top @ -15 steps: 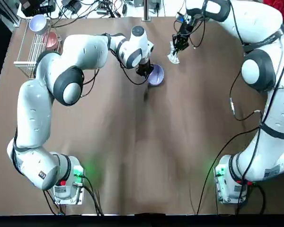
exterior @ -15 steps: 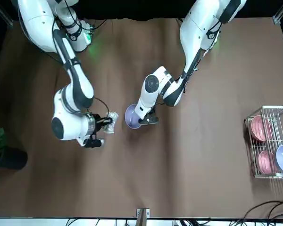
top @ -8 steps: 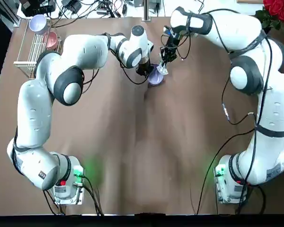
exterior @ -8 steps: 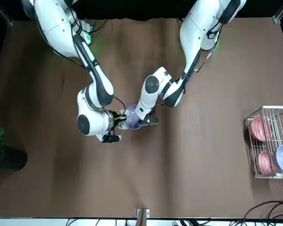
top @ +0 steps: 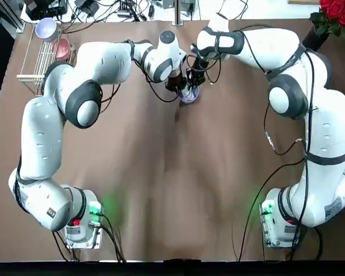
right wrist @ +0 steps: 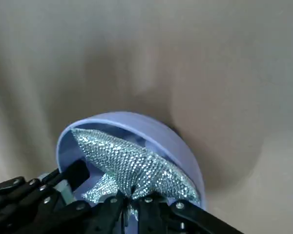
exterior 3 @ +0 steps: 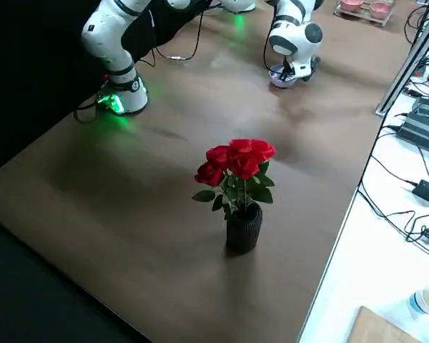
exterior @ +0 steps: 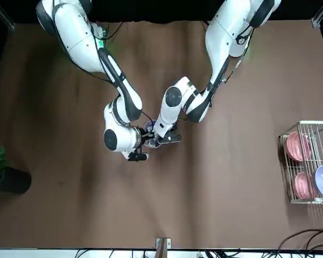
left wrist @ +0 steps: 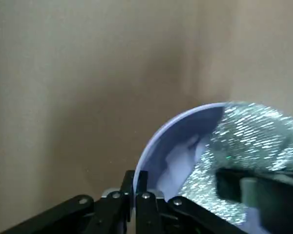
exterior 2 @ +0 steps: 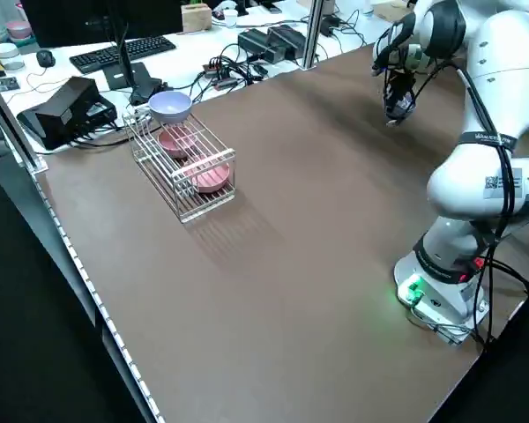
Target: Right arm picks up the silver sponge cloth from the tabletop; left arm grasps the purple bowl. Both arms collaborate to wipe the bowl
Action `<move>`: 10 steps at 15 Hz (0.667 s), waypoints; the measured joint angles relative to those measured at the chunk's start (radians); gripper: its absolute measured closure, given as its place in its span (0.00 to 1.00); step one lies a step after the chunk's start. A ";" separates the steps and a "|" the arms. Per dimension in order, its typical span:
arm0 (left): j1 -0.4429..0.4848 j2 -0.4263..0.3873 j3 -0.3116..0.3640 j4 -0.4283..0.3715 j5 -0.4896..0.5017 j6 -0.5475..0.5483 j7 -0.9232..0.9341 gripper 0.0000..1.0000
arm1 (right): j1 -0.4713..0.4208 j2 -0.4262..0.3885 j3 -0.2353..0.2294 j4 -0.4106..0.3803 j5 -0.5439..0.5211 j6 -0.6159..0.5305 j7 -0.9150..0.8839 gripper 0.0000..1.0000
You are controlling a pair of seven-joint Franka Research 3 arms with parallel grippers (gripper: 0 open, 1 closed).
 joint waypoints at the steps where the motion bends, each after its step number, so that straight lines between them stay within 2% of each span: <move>1: 0.000 0.000 0.000 0.000 0.000 -0.001 0.000 0.95 | 0.010 0.012 -0.001 0.000 0.003 0.008 0.006 0.90; 10: 0.000 0.001 0.000 0.002 0.000 -0.001 0.000 0.95 | 0.018 0.036 -0.001 0.005 0.031 0.003 0.123 0.93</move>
